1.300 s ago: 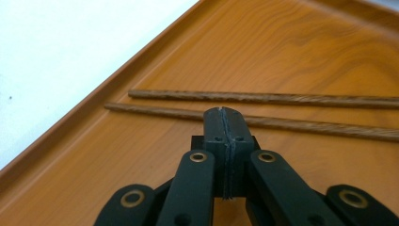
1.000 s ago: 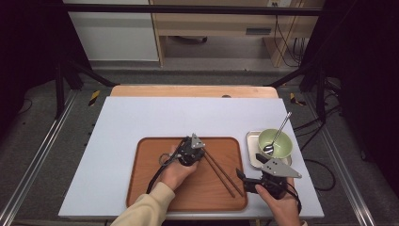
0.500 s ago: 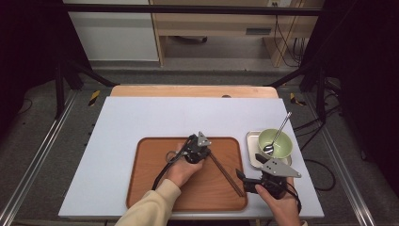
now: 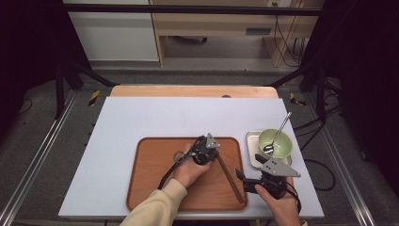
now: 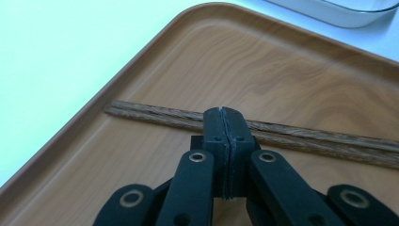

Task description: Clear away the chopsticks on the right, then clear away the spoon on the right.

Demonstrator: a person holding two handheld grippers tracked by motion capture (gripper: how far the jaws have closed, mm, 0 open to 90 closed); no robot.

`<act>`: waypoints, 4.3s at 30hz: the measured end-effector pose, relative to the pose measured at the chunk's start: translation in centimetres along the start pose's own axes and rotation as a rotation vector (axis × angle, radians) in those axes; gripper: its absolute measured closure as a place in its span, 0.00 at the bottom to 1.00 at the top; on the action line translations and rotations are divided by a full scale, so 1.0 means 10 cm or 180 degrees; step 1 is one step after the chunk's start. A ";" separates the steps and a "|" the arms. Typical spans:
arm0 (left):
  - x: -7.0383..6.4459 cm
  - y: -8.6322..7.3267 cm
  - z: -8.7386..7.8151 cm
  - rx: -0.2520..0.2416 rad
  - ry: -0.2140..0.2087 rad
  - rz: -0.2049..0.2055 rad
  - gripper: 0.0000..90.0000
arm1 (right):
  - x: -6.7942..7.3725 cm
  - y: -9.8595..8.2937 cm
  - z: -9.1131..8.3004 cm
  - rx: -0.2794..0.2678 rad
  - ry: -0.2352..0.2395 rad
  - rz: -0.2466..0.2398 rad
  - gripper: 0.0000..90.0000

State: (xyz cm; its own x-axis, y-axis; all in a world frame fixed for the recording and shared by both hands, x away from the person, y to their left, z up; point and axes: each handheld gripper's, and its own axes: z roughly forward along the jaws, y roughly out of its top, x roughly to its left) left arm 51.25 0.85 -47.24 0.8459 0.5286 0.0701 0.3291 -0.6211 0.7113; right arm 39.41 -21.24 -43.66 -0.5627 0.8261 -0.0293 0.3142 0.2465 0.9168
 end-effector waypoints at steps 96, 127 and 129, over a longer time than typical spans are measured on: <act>0.41 -1.42 -1.74 -0.1102 0.1243 -0.0404 0.14 | -1.34 0.64 -0.17 0.0427 -0.0669 0.0092 0.41; 0.69 -1.78 -1.98 -0.1495 0.1447 -0.0695 0.13 | -1.95 0.36 0.18 0.0538 -0.0482 0.0692 0.45; 0.69 -1.79 -1.98 -0.1488 0.1452 -0.0699 0.13 | -2.00 0.33 0.25 0.0538 -0.0465 0.0781 0.47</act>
State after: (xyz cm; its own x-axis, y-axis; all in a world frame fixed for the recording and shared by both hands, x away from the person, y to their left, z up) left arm 42.92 27.06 -45.61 0.4855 0.8680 0.1043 0.1707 -0.2110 0.9625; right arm 53.58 -35.67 -41.07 -0.3428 0.9322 0.1163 0.5561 0.1016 0.8249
